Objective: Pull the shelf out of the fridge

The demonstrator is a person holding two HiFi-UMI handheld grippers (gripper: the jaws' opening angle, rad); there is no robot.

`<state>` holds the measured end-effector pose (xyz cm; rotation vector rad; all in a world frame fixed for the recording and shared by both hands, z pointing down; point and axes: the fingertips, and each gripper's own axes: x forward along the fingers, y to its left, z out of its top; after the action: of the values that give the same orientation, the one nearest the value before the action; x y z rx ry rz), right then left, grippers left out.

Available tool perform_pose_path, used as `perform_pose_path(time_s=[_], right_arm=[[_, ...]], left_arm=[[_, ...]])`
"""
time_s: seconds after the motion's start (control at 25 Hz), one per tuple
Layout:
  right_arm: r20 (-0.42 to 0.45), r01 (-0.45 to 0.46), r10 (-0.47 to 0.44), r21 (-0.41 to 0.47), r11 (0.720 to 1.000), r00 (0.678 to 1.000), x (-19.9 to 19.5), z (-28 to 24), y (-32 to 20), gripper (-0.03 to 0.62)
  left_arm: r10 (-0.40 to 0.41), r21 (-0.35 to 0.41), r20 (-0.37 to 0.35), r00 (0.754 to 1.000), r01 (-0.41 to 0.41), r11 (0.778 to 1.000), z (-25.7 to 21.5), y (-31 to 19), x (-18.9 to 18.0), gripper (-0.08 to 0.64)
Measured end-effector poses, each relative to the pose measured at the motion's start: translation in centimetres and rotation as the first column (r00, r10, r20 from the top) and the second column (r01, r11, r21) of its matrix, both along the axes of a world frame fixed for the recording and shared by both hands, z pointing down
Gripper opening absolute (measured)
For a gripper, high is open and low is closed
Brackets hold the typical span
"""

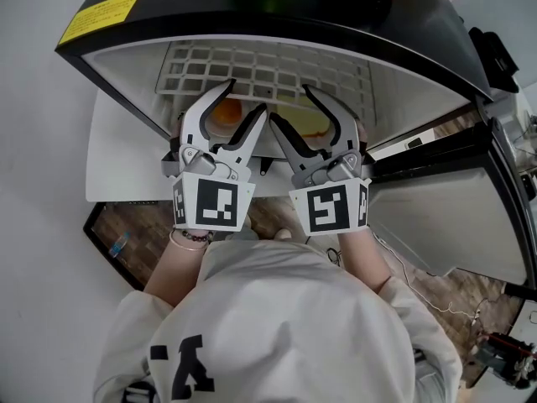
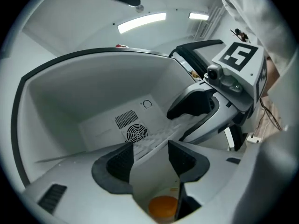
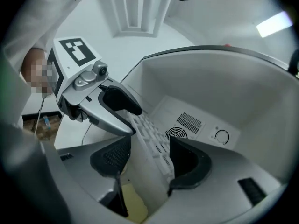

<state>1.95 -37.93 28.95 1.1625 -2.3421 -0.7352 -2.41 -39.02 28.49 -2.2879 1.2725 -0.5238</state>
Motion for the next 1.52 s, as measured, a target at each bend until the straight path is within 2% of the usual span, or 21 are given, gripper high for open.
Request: perform_pose_path(time_s=[0.16,0.32,0.44,0.52,0.68,0.76,0.84,0.96,1.08,1.2,1.28,1.4,1.52], right_arm=[[-0.043,-0.01,0.01,0.014,1.0,0.999,-0.1,0.0,-0.6,0.261],[-0.091,-0.029,0.031,0.022,0.999,0.995,-0.1,0.4,-0.9,0.261],[-0.19,-0.04,0.048,0.042,0.998,0.981,-0.4,1.4,-1.1,0.261],[-0.216,-0.041,0.05,0.044,0.998,0.975,-0.4,1.7,-1.1,0.261],[-0.193,-0.046,0.048,0.015,0.999,0.98,-0.4,1.3,-1.2,0.259],[-0.203,-0.041,0.049,0.043,0.998,0.978,-0.6,0.8,-1.0,0.259],[-0.221,-0.029,0.043,0.066,0.997,0.974,-1.0,0.4,-1.0,0.259],[-0.233,-0.013,0.022,0.038,0.999,0.972,-1.5,1.0,-1.5,0.258],[-0.291,-0.029,0.043,0.052,0.998,0.956,-1.6,1.9,-2.1,0.258],[-0.294,-0.046,0.067,0.079,0.996,0.953,-1.6,1.8,-2.6,0.25],[-0.297,-0.048,0.074,0.094,0.994,0.952,-1.5,1.5,-2.8,0.151],[-0.321,-0.047,0.083,0.118,0.992,0.943,-1.5,1.6,-2.7,0.118],[-0.321,-0.051,0.09,0.13,0.99,0.943,-1.6,1.6,-2.6,0.114]], left_arm=[[0.001,0.005,0.077,0.997,-0.002,1.0,0.4,-0.6,0.4,0.218],[0.014,0.003,0.108,0.994,-0.014,1.0,0.5,-0.9,0.7,0.218],[0.004,0.03,0.208,0.978,-0.01,0.999,0.9,-1.3,1.0,0.216],[-0.007,0.049,0.251,0.968,-0.005,0.999,1.1,-1.4,1.1,0.216],[-0.004,0.058,0.232,0.973,-0.009,0.998,0.7,-1.4,0.9,0.201],[0.001,0.06,0.221,0.975,-0.015,0.998,0.4,-1.4,1.0,0.189],[-0.003,0.07,0.234,0.972,-0.014,0.997,0.4,-1.4,1.0,0.189],[-0.014,0.066,0.276,0.961,-0.005,0.998,0.8,-1.5,0.8,0.166],[-0.008,0.057,0.28,0.96,-0.009,0.998,1.0,-1.5,0.9,0.166],[-0.006,0.068,0.284,0.959,-0.014,0.998,1.0,-1.4,0.8,0.166],[-0.001,0.076,0.288,0.958,-0.022,0.997,0.9,-1.4,0.8,0.161],[0.007,0.09,0.292,0.956,-0.034,0.995,0.9,-1.3,0.8,0.153],[0.012,0.096,0.292,0.956,-0.042,0.995,0.9,-1.3,0.8,0.147]])
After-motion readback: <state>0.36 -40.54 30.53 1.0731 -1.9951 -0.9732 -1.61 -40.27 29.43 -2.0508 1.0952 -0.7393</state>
